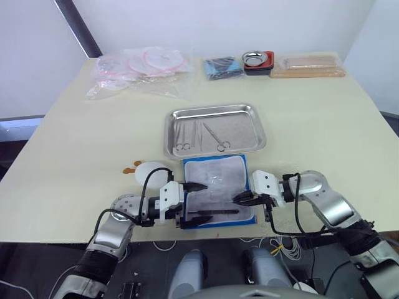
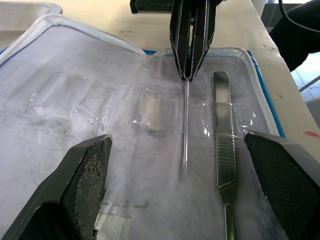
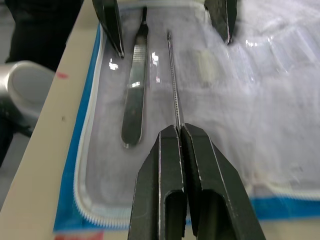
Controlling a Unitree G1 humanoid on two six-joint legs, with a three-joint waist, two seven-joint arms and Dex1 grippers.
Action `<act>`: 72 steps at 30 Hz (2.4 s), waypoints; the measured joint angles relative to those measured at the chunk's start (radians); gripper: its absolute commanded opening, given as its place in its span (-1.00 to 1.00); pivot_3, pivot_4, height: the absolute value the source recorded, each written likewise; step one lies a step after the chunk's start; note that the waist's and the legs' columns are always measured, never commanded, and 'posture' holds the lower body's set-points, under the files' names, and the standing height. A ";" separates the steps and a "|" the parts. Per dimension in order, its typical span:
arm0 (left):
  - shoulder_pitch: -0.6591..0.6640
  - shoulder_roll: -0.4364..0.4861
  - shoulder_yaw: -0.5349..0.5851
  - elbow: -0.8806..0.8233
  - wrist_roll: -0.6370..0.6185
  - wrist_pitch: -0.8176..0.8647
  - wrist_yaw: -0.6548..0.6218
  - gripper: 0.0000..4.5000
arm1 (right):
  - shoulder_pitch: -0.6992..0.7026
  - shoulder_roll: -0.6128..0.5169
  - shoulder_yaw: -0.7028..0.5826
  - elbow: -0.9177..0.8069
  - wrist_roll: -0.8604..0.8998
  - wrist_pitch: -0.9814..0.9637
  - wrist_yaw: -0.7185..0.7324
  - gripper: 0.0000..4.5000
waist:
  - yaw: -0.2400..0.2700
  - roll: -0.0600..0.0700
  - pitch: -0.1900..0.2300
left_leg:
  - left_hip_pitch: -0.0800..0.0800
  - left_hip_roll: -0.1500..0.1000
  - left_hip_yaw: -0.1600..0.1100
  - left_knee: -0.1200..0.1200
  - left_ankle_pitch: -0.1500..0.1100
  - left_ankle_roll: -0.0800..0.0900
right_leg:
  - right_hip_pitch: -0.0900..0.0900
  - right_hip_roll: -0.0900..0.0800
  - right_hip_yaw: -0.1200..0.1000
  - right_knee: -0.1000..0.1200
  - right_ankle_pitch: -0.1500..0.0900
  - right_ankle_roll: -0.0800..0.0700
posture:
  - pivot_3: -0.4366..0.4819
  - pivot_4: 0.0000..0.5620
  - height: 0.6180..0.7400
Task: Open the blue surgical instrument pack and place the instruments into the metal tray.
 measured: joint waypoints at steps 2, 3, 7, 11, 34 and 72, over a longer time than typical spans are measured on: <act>-0.006 -0.001 0.000 0.007 0.000 -0.001 -0.001 1.00 | 0.000 -0.019 -0.001 -0.025 -0.001 0.016 0.001 -0.99 | 0.000 0.000 0.000 | 0.000 0.000 0.000 0.000 0.000 0.000 | 0.000 0.000 0.000 0.000 0.000 0.000 | -0.05 -0.47 1.00; -0.006 -0.001 0.000 0.008 0.000 -0.001 -0.001 1.00 | 0.000 -0.023 -0.001 -0.030 -0.001 0.018 0.002 -0.99 | 0.000 0.000 0.000 | 0.000 0.000 0.000 0.000 0.000 0.000 | 0.000 0.000 0.000 0.000 0.000 0.000 | -0.05 -0.47 1.00; -0.008 -0.002 -0.001 0.009 0.000 -0.003 -0.003 1.00 | -0.010 -0.038 -0.001 -0.078 -0.004 0.051 -0.001 -0.99 | 0.000 0.000 0.000 | 0.000 0.000 0.000 0.001 0.000 0.000 | 0.000 0.000 0.000 0.000 0.000 0.000 | -0.05 -0.47 1.00; -0.009 -0.003 -0.001 0.010 0.000 -0.004 -0.007 1.00 | -0.027 -0.055 0.000 -0.100 -0.019 0.061 -0.001 -0.99 | 0.000 0.000 0.000 | -0.001 0.000 0.000 0.001 0.000 0.000 | 0.000 0.000 0.000 0.000 0.000 0.000 | -0.05 -0.47 1.00; -0.022 -0.015 -0.002 0.025 0.004 -0.007 -0.016 1.00 | -0.066 -0.299 -0.152 -0.104 0.045 0.003 0.154 -0.99 | 0.003 0.001 0.000 | -0.001 0.000 0.000 0.002 0.000 0.000 | 0.000 -0.001 0.000 0.000 0.000 0.000 | -0.05 -0.47 1.00; -0.014 -0.022 0.004 0.037 0.004 -0.022 -0.009 1.00 | -0.500 0.412 -0.190 0.536 -0.098 0.417 -0.676 -0.99 | -0.003 0.011 -0.005 | -0.001 -0.001 0.000 0.002 0.000 0.000 | 0.000 0.000 0.001 0.001 0.001 0.000 | -0.05 -0.47 1.00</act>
